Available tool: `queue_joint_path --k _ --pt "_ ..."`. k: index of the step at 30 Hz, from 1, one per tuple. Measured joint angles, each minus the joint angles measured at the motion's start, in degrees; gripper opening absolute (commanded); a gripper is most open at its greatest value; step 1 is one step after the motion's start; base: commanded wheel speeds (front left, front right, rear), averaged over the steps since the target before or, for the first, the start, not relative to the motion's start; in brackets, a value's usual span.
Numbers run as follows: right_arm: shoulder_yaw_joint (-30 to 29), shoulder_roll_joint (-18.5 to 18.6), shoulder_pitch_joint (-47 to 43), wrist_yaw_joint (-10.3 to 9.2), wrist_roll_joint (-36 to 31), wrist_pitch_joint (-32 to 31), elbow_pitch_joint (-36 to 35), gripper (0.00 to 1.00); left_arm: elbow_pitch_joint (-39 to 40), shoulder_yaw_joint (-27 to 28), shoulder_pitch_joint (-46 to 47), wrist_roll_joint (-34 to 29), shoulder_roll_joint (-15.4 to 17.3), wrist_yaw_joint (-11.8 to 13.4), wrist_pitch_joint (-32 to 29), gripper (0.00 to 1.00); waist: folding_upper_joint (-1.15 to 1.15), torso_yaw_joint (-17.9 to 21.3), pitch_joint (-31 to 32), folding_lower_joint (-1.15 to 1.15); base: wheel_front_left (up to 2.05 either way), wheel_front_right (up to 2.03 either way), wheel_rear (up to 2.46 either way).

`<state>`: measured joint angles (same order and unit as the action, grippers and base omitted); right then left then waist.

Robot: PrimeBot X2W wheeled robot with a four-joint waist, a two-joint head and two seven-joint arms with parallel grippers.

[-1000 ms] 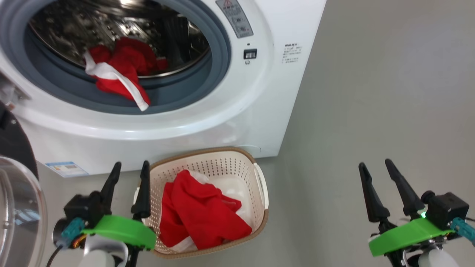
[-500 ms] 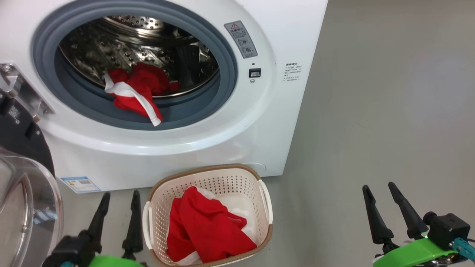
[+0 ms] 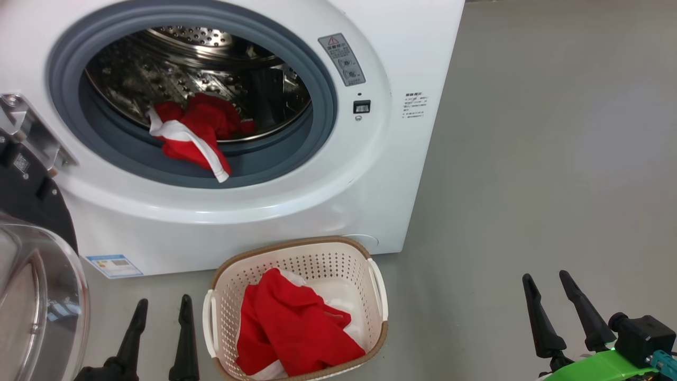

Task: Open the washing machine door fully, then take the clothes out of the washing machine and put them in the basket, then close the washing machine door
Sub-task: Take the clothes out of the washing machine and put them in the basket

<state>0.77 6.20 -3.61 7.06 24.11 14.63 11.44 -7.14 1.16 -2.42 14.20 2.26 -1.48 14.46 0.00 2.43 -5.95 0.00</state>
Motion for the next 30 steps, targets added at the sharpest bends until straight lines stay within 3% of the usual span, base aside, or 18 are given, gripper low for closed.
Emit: queue_joint_path --k 17,22,30 --pt "-0.3 -0.7 0.7 0.0 0.0 0.0 -0.4 1.0 0.1 -2.6 2.5 -1.1 0.0 1.5 0.0 1.0 0.0 0.0 -2.9 0.0 0.0 0.0 0.0" --pt "-0.3 -1.0 2.8 0.0 0.0 0.0 -0.6 1.0 -3.8 -3.9 9.6 -3.7 0.0 2.0 0.0 1.0 0.0 0.0 -4.7 0.0 0.0 0.0 0.0" --pt "0.1 -1.4 6.6 0.0 0.1 0.0 -1.1 1.0 -16.4 -4.9 27.5 -8.5 0.0 3.5 0.0 1.0 0.0 0.7 -9.5 0.0 0.0 0.0 0.0"
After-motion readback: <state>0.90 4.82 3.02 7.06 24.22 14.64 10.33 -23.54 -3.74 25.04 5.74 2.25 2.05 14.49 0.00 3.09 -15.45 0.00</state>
